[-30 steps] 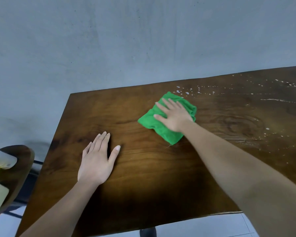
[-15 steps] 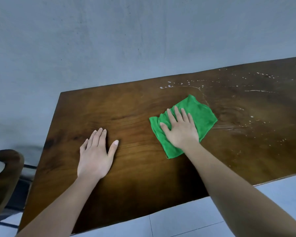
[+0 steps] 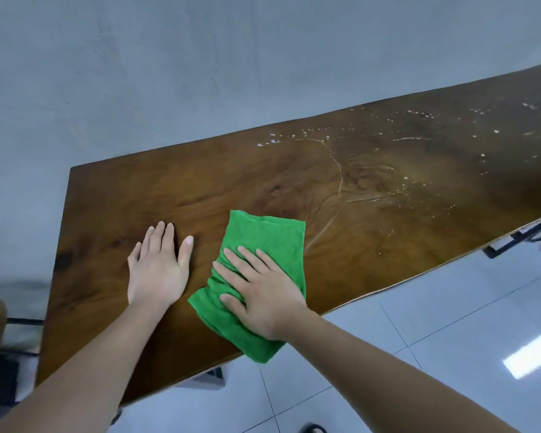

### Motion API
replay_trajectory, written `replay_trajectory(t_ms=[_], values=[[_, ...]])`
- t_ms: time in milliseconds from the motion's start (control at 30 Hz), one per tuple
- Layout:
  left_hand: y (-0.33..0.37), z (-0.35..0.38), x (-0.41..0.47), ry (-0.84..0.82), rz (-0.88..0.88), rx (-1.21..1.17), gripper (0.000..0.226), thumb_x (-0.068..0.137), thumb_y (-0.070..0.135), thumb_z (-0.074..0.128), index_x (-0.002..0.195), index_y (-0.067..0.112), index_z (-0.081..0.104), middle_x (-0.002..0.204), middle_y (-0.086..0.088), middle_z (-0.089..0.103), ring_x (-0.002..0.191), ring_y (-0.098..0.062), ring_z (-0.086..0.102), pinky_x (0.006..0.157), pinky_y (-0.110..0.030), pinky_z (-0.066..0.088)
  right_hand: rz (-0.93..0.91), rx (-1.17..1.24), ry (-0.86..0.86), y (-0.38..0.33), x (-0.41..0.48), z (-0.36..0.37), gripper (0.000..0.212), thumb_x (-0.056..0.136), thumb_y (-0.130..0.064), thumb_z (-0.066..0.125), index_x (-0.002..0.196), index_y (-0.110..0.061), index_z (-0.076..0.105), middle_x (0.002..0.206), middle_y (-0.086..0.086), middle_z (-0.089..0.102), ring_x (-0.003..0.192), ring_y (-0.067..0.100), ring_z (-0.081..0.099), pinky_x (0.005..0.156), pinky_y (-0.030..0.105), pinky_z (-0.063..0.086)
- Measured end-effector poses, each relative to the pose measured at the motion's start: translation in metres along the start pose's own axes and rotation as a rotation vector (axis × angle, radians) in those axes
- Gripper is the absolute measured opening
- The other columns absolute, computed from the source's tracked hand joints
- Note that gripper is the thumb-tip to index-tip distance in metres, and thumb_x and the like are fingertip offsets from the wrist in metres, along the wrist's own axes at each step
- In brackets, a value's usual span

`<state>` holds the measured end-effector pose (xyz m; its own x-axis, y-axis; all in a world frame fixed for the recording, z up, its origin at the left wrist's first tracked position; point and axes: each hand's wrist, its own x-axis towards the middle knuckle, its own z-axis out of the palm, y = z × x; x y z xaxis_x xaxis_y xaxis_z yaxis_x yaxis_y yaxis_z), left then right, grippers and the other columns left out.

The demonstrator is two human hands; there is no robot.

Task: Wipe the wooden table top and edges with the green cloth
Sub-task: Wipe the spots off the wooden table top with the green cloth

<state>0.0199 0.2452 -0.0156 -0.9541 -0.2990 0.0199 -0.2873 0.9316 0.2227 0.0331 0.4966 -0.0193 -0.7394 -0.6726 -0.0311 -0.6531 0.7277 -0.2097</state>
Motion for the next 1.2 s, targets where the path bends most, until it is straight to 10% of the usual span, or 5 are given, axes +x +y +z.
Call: replay_trajectory(t_ms=[600,1200], values=[[0.032,-0.004,-0.006,-0.033,0.136,-0.028,0.090,0.104,0.081,0.004,0.175,0.032,0.028,0.184,0.004,0.022,0.171,-0.017,0.011,0.136,-0.050,0.014,0.463,-0.013,0.097,0.188,-0.080,-0.041,0.072,0.111,-0.072,0.003,0.176,-0.042,0.001,0.185,-0.011,-0.004,0.170,0.012,-0.010,0.138,0.042,-0.001],[0.156,0.037,-0.001,-0.002,-0.006,0.046,0.090,0.103,0.084,0.006,0.177,0.033,0.015,0.185,0.003,0.017,0.171,-0.018,0.010,0.136,-0.046,0.012,0.343,-0.055,0.035,0.381,-0.025,-0.088,0.075,0.107,-0.078,-0.004,0.175,-0.046,-0.006,0.184,-0.012,-0.010,0.170,0.012,-0.012,0.138,0.042,-0.002]])
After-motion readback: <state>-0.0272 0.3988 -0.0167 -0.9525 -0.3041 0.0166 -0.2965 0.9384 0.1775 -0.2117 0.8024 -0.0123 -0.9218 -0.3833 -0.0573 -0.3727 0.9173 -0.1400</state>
